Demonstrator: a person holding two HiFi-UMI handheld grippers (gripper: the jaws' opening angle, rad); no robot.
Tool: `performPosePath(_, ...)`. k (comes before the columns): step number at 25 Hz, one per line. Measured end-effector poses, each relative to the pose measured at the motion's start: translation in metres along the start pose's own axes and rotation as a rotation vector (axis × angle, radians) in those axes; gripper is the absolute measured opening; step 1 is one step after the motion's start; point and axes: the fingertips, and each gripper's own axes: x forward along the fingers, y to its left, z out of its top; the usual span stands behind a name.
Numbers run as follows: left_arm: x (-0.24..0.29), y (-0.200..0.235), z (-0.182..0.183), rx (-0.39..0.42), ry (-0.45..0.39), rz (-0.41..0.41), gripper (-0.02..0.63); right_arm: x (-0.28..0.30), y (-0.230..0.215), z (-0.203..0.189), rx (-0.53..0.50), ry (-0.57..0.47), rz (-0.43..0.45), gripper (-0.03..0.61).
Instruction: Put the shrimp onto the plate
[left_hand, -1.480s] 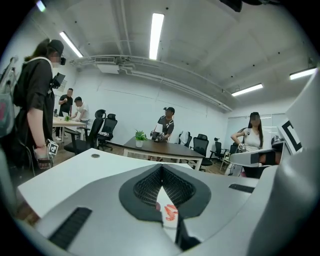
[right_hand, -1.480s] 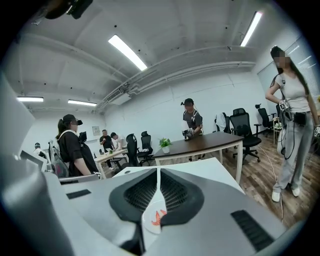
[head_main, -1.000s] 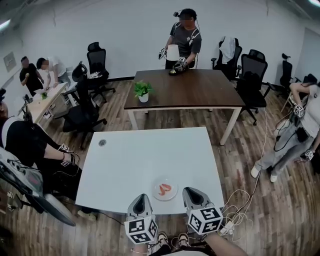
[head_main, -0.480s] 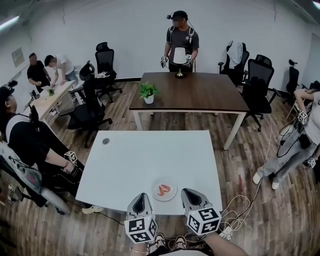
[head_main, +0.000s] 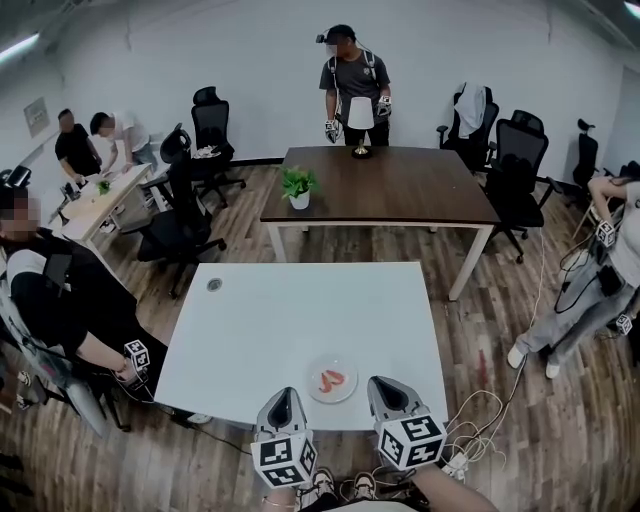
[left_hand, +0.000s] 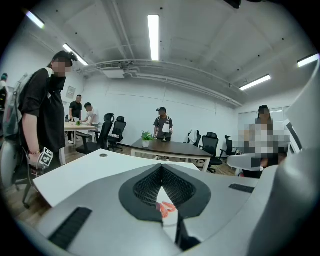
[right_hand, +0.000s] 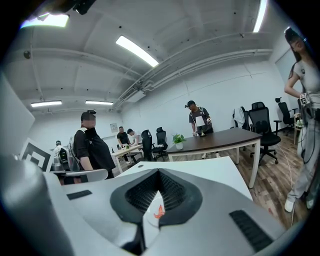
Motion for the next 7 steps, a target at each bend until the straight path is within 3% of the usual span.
performPosePath(7,-0.0009,0.0043,0.0049,-0.012,-0.011,-0.002,0.006,0.0008,0.0057,0.0043,-0.011,-0.008,-0.009,0.018)
